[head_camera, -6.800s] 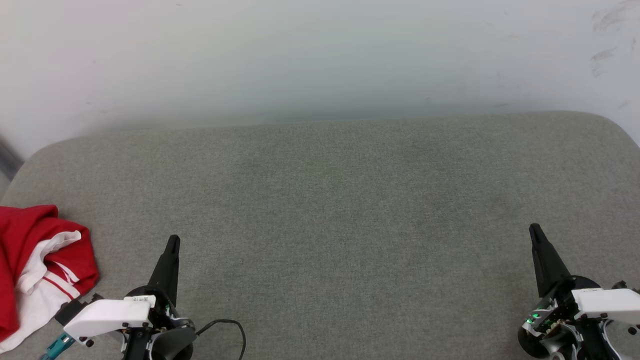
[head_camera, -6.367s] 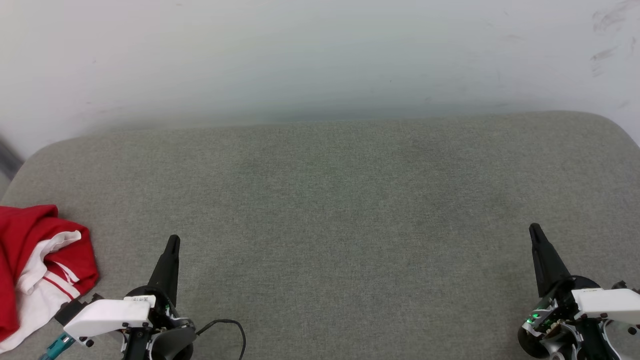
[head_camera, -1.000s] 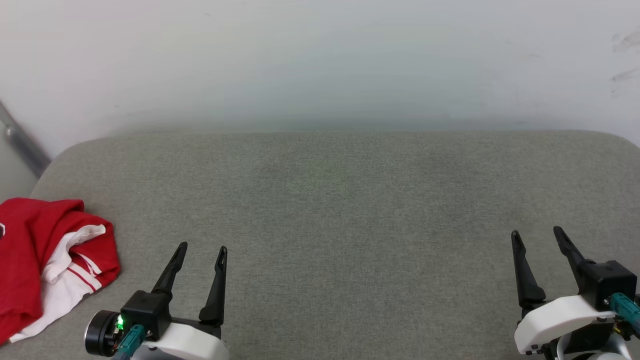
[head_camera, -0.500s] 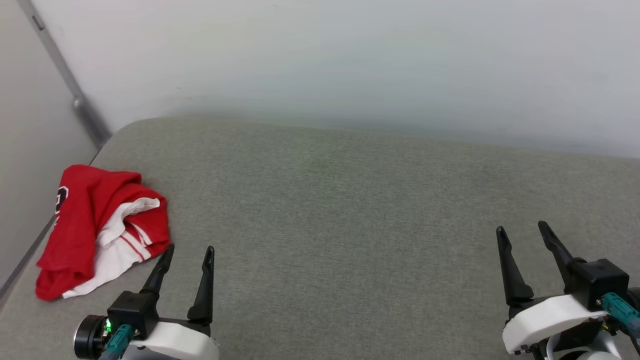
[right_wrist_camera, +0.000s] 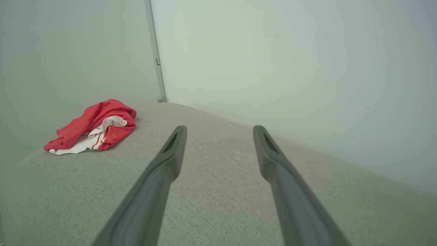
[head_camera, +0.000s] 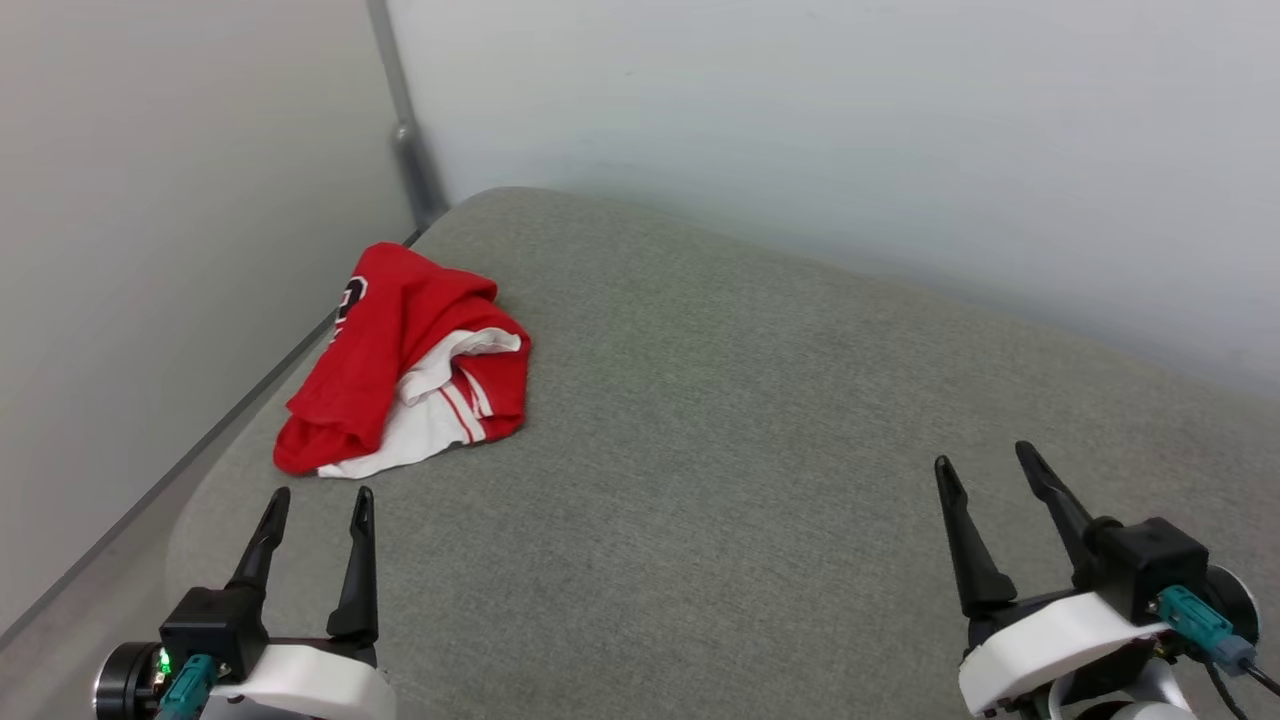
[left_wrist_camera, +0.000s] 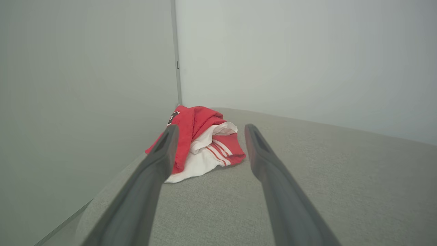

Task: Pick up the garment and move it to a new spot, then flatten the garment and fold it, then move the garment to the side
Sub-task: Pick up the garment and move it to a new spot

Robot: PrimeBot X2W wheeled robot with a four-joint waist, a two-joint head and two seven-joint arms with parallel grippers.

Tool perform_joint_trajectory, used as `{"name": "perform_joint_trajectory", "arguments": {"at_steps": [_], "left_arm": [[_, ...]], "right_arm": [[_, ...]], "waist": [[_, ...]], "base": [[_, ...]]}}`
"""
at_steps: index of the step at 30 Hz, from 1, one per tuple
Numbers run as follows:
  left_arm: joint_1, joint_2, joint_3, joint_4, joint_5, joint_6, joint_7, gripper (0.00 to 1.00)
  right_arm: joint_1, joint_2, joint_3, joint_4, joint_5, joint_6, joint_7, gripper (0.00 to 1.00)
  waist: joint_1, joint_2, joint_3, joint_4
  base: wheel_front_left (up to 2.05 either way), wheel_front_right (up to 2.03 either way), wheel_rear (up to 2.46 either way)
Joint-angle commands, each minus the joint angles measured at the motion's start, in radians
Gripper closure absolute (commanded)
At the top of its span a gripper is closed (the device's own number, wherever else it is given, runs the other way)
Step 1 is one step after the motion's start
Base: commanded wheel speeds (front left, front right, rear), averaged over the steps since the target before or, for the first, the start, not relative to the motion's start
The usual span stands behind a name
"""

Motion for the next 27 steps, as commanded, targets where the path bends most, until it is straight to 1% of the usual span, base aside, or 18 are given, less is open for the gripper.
{"name": "perform_joint_trajectory", "arguments": {"at_steps": [1,6,13,16,18,22,25,27], "left_arm": [[0.011,0.002,0.007,-0.008,-0.003,0.002,-0.003,0.00],[0.023,-0.009,0.034,-0.032,-0.009,0.007,-0.003,0.00],[0.031,-0.020,0.054,-0.048,-0.006,0.007,-0.003,0.00],[0.021,-0.021,0.054,-0.045,0.001,0.005,-0.003,0.00],[0.006,-0.014,0.035,-0.031,0.007,0.000,-0.003,0.00],[-0.070,0.005,-0.008,0.030,-0.011,-0.006,-0.002,0.00],[-0.174,0.029,-0.043,0.084,-0.033,-0.010,0.032,0.00],[-0.249,0.055,-0.051,0.101,-0.049,-0.010,0.057,0.00]], "right_arm": [[-0.006,0.001,0.013,0.003,-0.002,0.000,-0.001,0.00],[-0.050,0.001,0.053,0.021,-0.003,0.000,0.004,0.00],[-0.092,0.001,0.071,0.049,-0.013,0.000,0.001,0.00],[-0.100,0.001,0.072,0.054,-0.016,0.000,0.002,0.00],[-0.105,0.001,0.069,0.053,-0.023,0.000,0.005,0.00],[-0.113,0.001,0.048,0.036,-0.039,0.000,0.017,0.00],[-0.110,0.001,0.022,0.014,-0.046,0.000,0.028,0.00],[-0.120,0.001,0.018,-0.004,-0.062,0.000,0.040,0.00]], "waist": [[0.0000,0.0000,0.006,0.043],[0.0000,0.0000,0.034,0.062],[0.0000,0.0000,0.057,0.071],[0.0000,0.0000,0.067,0.072],[0.0000,0.0000,0.078,0.072],[0.0000,0.0000,0.115,0.071],[0.0000,0.0000,0.146,0.070],[0.0000,0.0000,0.179,0.049]], "base": [[0.00,0.00,0.00],[0.00,0.00,0.00],[0.00,0.00,0.00],[0.00,0.00,0.00],[0.00,0.00,0.00],[0.00,0.00,0.00],[0.00,0.00,0.00],[0.00,0.00,0.00]]}}
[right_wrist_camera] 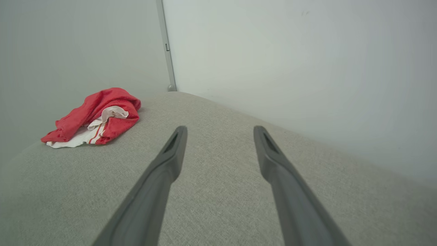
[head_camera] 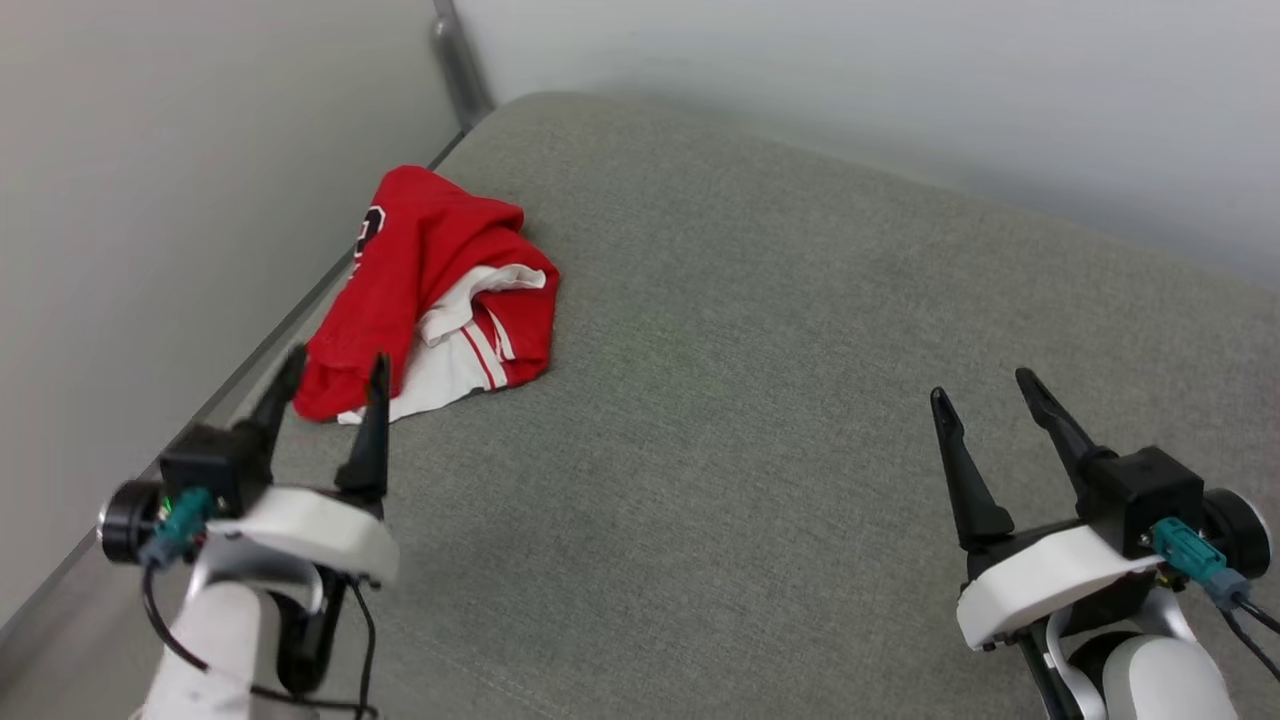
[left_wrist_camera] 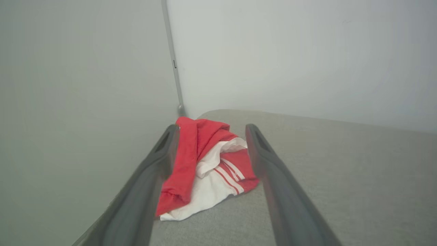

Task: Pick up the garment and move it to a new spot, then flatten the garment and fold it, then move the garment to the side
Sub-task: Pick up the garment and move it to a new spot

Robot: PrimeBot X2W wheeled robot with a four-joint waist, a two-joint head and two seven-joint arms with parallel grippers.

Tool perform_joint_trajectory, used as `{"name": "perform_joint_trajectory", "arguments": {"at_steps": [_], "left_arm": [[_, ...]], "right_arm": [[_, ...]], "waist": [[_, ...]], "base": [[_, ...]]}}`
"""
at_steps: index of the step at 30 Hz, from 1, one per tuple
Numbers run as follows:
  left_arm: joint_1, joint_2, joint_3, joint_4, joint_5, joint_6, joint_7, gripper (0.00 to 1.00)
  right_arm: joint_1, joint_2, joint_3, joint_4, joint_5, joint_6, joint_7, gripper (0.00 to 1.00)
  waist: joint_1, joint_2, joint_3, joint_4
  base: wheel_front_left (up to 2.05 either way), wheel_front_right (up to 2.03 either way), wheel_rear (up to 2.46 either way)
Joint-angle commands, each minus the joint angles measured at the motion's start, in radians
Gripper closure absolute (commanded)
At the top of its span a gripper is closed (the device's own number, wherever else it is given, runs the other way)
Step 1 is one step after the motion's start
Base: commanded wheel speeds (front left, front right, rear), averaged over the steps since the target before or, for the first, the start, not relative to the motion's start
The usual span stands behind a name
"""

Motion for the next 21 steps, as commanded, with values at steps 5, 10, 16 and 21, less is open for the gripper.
{"name": "perform_joint_trajectory", "arguments": {"at_steps": [5,10,16,21], "left_arm": [[-0.211,0.088,0.011,0.030,-0.056,-0.003,0.096,0.00],[-0.377,0.180,-0.006,0.059,-0.110,-0.003,0.231,0.00],[-0.524,0.306,-0.034,0.133,-0.176,-0.003,0.422,0.00],[-0.570,0.388,-0.089,0.236,-0.225,-0.002,0.539,0.00]], "right_arm": [[-0.050,0.000,-0.005,-0.047,-0.034,0.000,0.028,0.00],[-0.094,0.000,-0.010,-0.078,-0.050,0.000,0.038,0.00],[-0.141,0.000,-0.010,-0.093,-0.057,0.000,0.033,0.00],[-0.164,0.000,-0.009,-0.085,-0.049,0.000,0.016,0.00]], "waist": [[0.0000,0.0000,0.123,-0.086],[0.0000,0.0000,0.220,-0.152],[0.0000,0.0000,0.327,-0.220],[0.0000,0.0000,0.372,-0.253]], "base": [[0.00,0.00,0.00],[0.00,0.00,0.00],[0.00,0.00,0.00],[0.00,0.00,0.00]]}}
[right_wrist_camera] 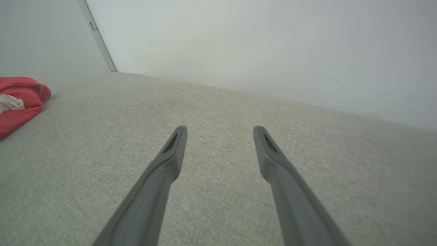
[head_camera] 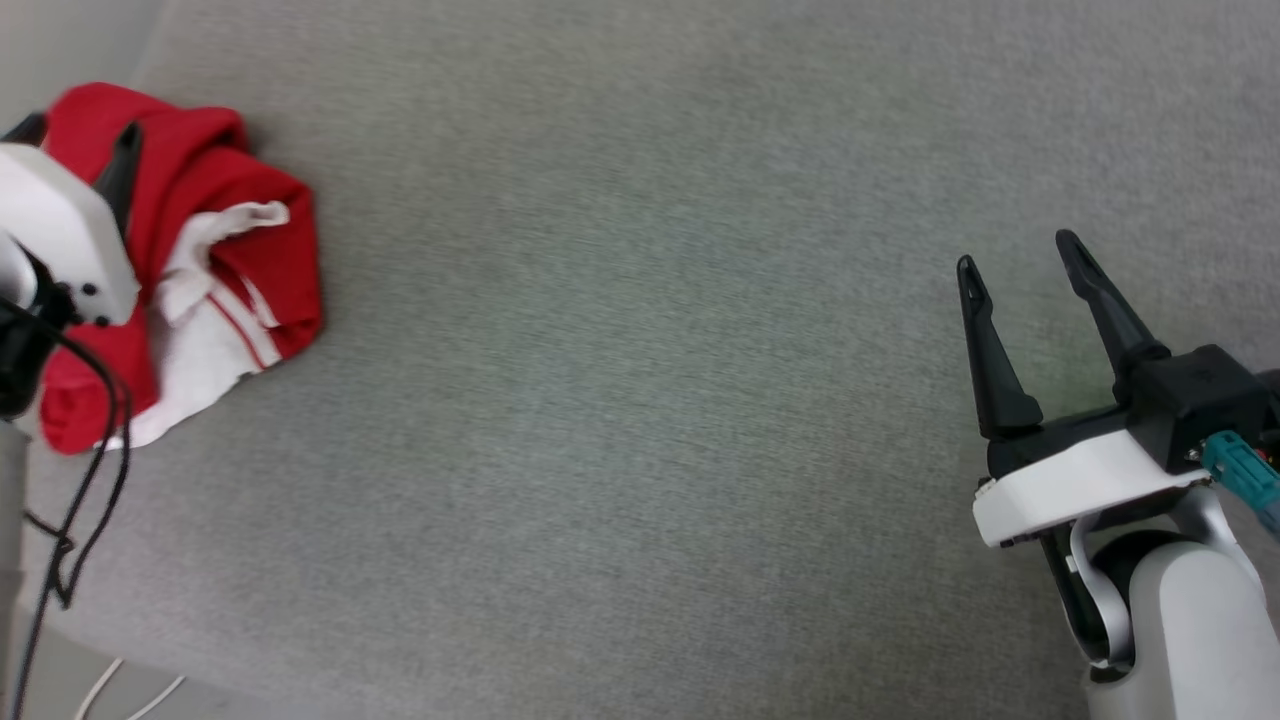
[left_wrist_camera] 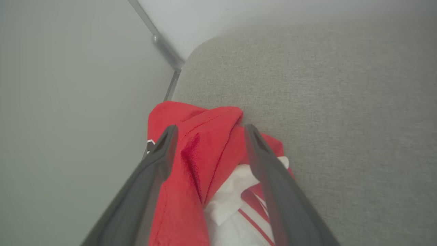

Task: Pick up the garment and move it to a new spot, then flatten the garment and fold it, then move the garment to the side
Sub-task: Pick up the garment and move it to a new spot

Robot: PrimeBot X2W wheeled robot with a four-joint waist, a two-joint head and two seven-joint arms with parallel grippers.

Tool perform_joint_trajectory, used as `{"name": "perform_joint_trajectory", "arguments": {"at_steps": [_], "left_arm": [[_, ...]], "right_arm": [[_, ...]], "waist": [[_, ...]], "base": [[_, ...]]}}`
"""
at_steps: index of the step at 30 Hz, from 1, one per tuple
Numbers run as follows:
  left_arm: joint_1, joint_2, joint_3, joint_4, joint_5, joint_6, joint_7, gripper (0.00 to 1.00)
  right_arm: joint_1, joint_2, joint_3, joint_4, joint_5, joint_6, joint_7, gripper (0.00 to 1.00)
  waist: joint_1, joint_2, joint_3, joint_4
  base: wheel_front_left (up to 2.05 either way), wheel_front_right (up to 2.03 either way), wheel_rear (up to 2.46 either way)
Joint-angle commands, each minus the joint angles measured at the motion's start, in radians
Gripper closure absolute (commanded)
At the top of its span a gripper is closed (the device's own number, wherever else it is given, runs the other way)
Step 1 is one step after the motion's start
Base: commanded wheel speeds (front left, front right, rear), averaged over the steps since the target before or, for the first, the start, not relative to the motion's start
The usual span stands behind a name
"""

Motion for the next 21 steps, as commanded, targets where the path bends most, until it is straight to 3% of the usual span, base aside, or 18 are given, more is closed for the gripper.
{"name": "perform_joint_trajectory", "arguments": {"at_steps": [1,9,17,18,19,20,21], "left_arm": [[-0.016,0.017,-0.007,0.019,-0.006,0.001,0.007,0.00],[-0.029,0.093,-0.115,0.253,-0.137,0.001,0.099,0.00],[0.005,0.061,-0.181,0.450,-0.258,0.000,0.197,0.00],[0.007,0.056,-0.189,0.477,-0.272,0.000,0.172,0.44],[0.002,0.058,-0.187,0.482,-0.270,0.001,0.138,0.60],[-0.001,0.060,-0.188,0.493,-0.266,0.002,0.111,1.00],[-0.004,0.059,-0.191,0.506,-0.265,0.002,0.089,1.00]], "right_arm": [[-0.021,-0.001,0.002,0.004,0.005,0.000,-0.009,0.00],[-0.060,0.000,0.004,0.028,0.019,0.000,-0.046,0.00],[-0.077,-0.001,0.010,0.050,0.032,0.000,-0.063,0.00],[-0.076,-0.001,0.007,0.053,0.034,0.000,-0.066,0.00],[-0.073,-0.001,0.004,0.054,0.035,0.000,-0.067,0.00],[-0.068,-0.001,0.002,0.056,0.036,0.000,-0.068,0.00],[-0.061,-0.001,0.000,0.061,0.037,0.000,-0.067,0.00]], "waist": [[-0.0002,0.0000,0.049,-0.048],[-0.0002,0.0000,0.096,-0.089],[-0.0002,0.0000,0.101,-0.100],[-0.0002,0.0000,0.092,-0.103],[-0.0002,0.0000,0.087,-0.104],[-0.0002,0.0000,0.079,-0.104],[-0.0002,0.0000,0.069,-0.103]], "base": [[0.00,0.00,0.00],[0.00,0.00,0.00],[0.00,0.00,0.00],[0.00,0.00,0.00],[0.00,0.00,0.00],[0.00,0.00,0.00],[0.00,0.00,0.00]]}}
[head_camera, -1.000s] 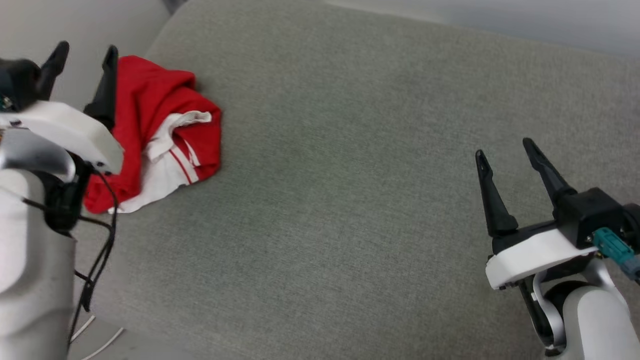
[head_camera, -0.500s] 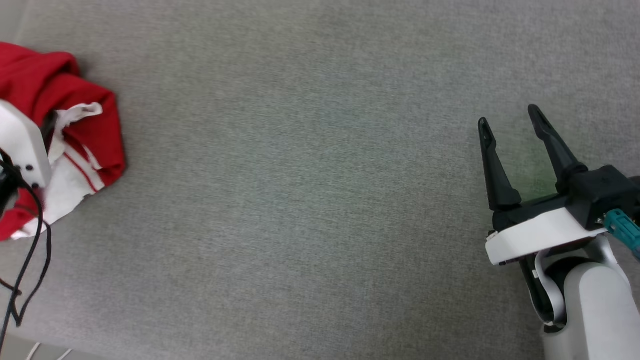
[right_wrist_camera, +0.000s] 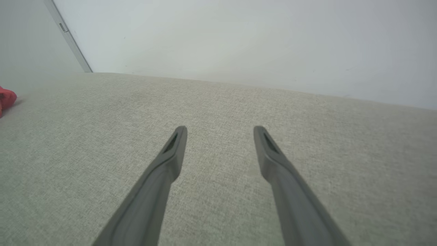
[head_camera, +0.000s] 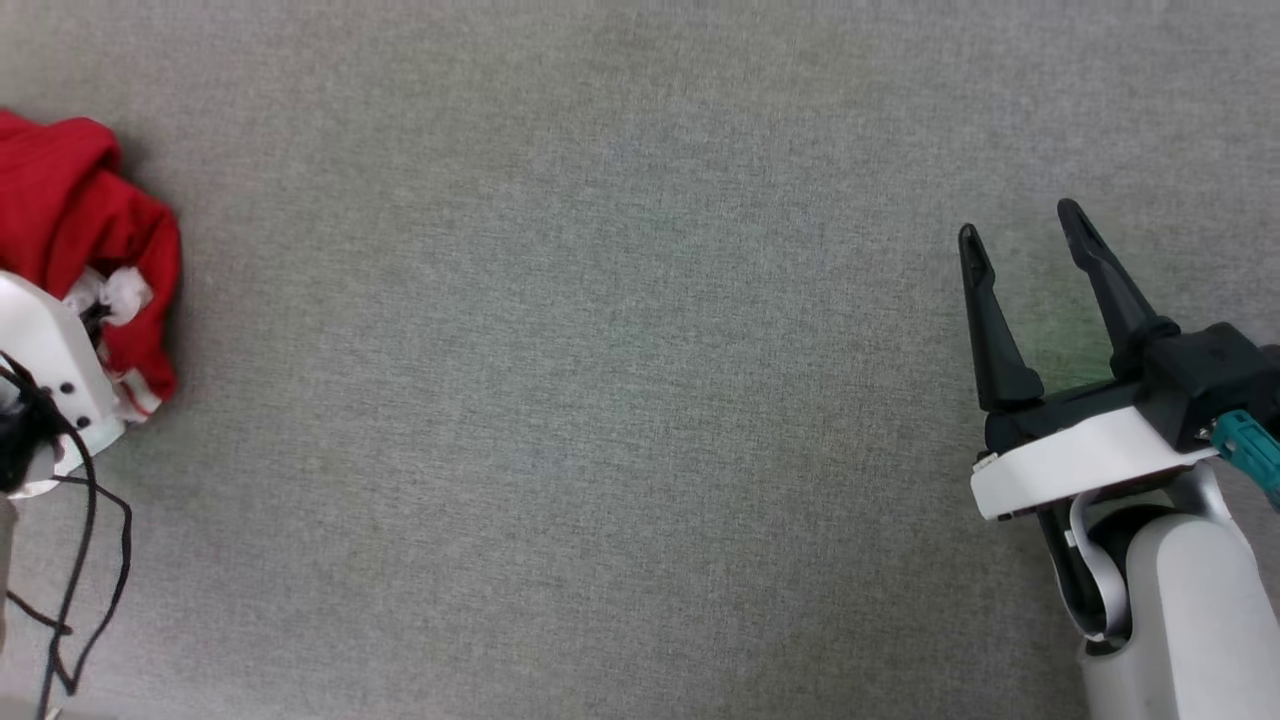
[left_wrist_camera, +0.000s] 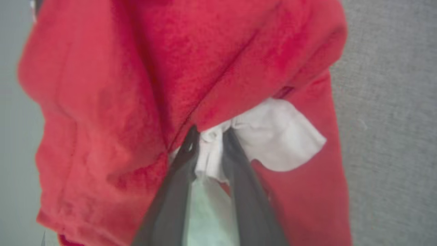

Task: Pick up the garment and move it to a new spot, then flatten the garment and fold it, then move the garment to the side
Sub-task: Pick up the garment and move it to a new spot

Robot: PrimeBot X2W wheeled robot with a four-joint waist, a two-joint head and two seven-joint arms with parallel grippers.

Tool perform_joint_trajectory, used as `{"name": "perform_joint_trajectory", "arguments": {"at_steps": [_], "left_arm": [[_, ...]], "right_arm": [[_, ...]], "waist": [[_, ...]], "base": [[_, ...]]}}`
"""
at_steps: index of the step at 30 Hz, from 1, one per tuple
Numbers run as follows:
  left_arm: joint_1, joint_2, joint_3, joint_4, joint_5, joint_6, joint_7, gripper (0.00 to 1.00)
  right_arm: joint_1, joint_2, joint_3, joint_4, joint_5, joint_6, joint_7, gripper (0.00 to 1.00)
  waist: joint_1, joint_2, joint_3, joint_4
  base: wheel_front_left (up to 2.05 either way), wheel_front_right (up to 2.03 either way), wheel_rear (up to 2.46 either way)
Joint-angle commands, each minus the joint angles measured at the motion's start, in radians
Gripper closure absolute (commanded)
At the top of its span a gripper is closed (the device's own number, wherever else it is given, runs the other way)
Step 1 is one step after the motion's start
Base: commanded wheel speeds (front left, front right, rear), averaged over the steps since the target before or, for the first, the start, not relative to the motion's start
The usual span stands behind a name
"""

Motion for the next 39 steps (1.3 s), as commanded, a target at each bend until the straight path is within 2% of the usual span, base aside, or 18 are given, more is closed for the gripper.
{"name": "perform_joint_trajectory", "arguments": {"at_steps": [1,13,18,24,31,39], "left_arm": [[0.032,-0.006,-0.010,0.036,0.011,0.003,-0.016,1.00],[-0.086,0.008,-0.041,0.041,0.120,0.021,-0.462,1.00],[-0.113,-0.011,-0.050,0.010,0.148,0.038,-0.601,1.00],[-0.075,-0.069,-0.057,-0.086,0.151,0.056,-0.653,1.00],[0.066,-0.167,-0.077,-0.271,0.130,0.105,-0.663,1.00],[0.267,-0.284,-0.143,-0.506,0.096,0.150,-0.619,1.00]], "right_arm": [[0.006,-0.001,-0.003,0.004,0.001,0.000,-0.001,0.00],[0.080,-0.001,-0.019,0.046,0.046,0.000,-0.021,0.00],[0.126,-0.001,-0.032,0.059,0.073,0.000,-0.029,0.00],[0.182,-0.001,-0.050,0.067,0.103,0.000,-0.032,0.00],[0.248,-0.001,-0.083,0.050,0.106,0.000,-0.013,0.00],[0.292,-0.001,-0.120,0.008,0.092,0.000,0.026,0.00]], "waist": [[-0.0001,0.0000,-0.019,0.002],[-0.0001,0.0000,-0.227,0.018],[-0.0001,0.0000,-0.322,0.009],[-0.0001,0.0000,-0.421,-0.035],[-0.0001,0.0000,-0.513,-0.117],[-0.0001,0.0000,-0.528,-0.222]], "base": [[0.00,0.00,0.00],[0.00,0.00,0.00],[0.00,0.00,0.00],[0.00,0.00,0.00],[0.00,0.00,0.00],[0.00,0.00,0.00]]}}
